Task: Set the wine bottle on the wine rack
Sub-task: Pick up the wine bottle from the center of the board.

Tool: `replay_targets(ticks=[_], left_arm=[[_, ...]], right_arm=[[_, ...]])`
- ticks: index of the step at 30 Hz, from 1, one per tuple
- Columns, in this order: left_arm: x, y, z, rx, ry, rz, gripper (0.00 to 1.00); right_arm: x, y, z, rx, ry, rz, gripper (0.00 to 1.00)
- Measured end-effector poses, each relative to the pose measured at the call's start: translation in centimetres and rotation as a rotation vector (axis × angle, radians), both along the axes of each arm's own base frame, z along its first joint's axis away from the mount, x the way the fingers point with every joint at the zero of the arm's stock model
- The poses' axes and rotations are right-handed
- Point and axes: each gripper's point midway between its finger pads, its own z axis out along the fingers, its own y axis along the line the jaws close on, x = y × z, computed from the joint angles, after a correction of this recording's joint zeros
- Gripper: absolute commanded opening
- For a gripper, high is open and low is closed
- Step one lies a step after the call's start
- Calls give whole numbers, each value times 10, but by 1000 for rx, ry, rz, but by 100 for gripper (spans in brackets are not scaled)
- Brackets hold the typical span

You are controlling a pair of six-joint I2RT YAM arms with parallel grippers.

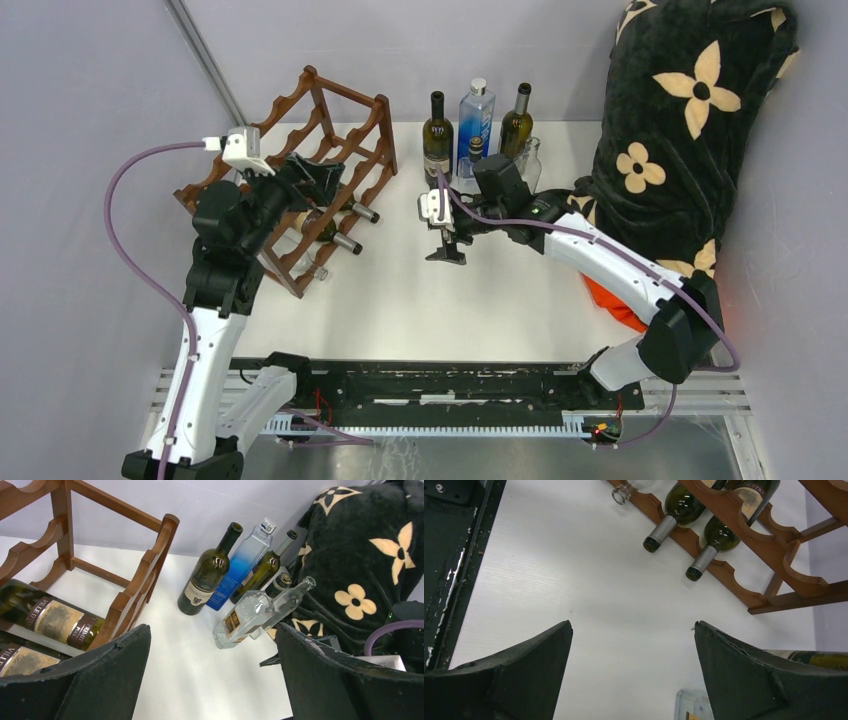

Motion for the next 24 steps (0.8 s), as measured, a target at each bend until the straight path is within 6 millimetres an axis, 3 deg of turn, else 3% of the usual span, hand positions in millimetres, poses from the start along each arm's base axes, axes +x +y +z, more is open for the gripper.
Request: replay_targets(ticks=[7, 13, 18, 21, 24], left_arm=[[-14, 0, 7, -55, -17, -4, 100], [-16, -9, 3, -109, 20, -42, 100], [-20, -21, -1, -153, 57, -110, 99], [-21, -28, -6, -170, 85, -150, 97], [-19, -36, -10, -197, 114, -187, 95]], right_arm=[[1, -28, 22, -40, -62, -44, 98], [16, -60, 58, -53, -142, -170, 98], [42, -104, 88, -6, -166, -346, 98], [63, -131, 98, 25, -159, -474, 98], [78, -147, 104, 65, -146, -565, 98]])
